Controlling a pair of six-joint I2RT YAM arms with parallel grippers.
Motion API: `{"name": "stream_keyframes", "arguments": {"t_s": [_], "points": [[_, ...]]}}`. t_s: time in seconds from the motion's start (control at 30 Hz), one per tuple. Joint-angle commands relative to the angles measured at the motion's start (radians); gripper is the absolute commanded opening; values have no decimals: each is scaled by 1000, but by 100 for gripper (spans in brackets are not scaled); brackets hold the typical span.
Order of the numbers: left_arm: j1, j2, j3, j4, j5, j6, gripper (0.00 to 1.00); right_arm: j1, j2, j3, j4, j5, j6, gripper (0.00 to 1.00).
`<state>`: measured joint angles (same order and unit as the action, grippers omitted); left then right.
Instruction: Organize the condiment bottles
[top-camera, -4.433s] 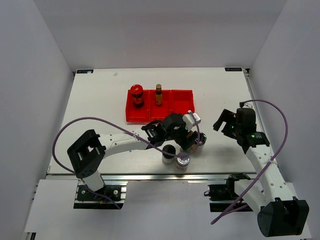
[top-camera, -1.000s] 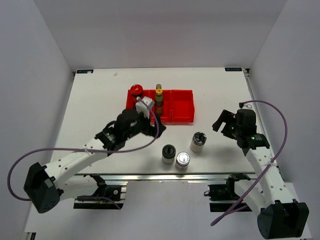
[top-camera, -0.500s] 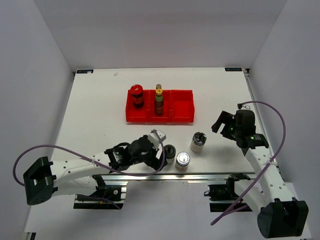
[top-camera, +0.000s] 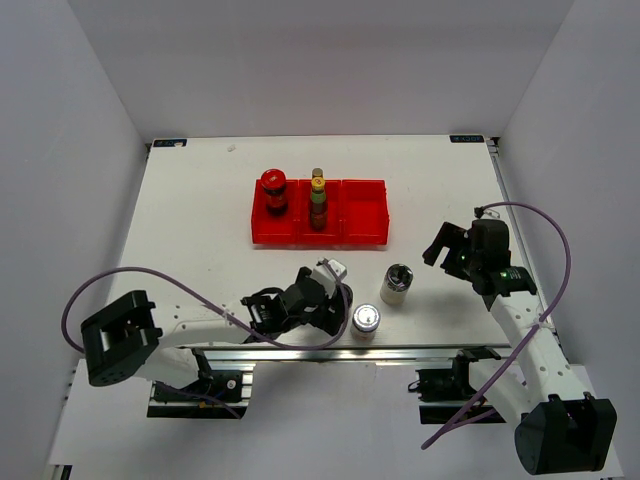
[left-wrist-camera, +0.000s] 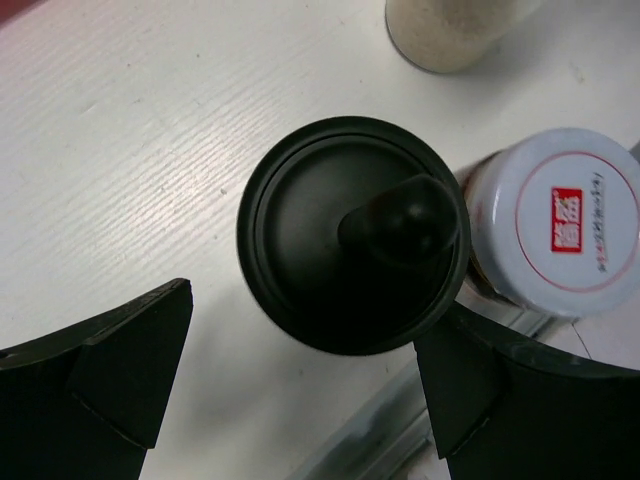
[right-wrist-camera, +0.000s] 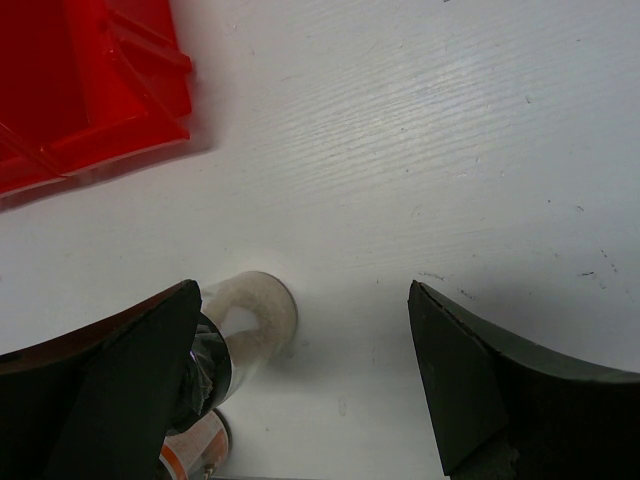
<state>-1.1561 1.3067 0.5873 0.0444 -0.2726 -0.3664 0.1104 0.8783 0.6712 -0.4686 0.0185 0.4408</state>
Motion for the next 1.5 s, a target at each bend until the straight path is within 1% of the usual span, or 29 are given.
{"name": "stream_keyframes", "arguments": {"t_s": [0.0,0.17,0.3,0.37,0.47,0.5,0.53,0.6,0.63,0.7,0.73,0.8,0.9,0.93,1.07,1.2,1.23,1.4,1.47], "points": [[-4,49,48,83,-36,26,98,-5,-4,-2,30,-9,-10,89],[-4,123,85,103,-68,32,98,-5,-2,4,28,-9,-10,89],[-4,137,103,138,-112,41,98,-3,-4,13,35,-9,-8,89],[-4,146,118,135,-143,47,98,-3,-2,33,28,-37,-10,89],[-2,169,146,133,-166,64,98,-5,-7,57,24,-23,-10,89],[-1,178,152,135,-168,73,96,-5,-10,64,22,-22,-7,89],[2,184,164,135,-159,76,93,-3,-13,70,21,12,-2,89],[7,200,175,134,-151,80,84,-5,-25,88,21,21,9,89],[10,203,180,130,-143,83,77,-5,-27,96,19,34,12,89],[13,210,192,114,-140,81,70,-5,-30,123,-8,58,41,89],[13,210,193,111,-139,81,62,-3,-30,134,-16,79,45,89],[15,204,197,101,-146,77,56,-5,-22,172,-39,107,61,89],[22,184,201,97,-155,78,55,-5,-6,209,-54,146,61,89],[25,175,207,95,-165,78,53,-3,8,228,-62,144,61,89],[70,172,285,40,-197,96,50,-5,24,225,-44,86,50,89],[185,175,365,49,-102,126,47,-5,22,194,-4,43,44,89],[199,178,399,57,-68,136,47,-3,28,192,-1,41,44,89],[223,244,540,69,-27,236,48,-5,63,182,31,48,30,89],[252,299,623,68,16,251,48,-5,96,183,38,32,19,89]]}}
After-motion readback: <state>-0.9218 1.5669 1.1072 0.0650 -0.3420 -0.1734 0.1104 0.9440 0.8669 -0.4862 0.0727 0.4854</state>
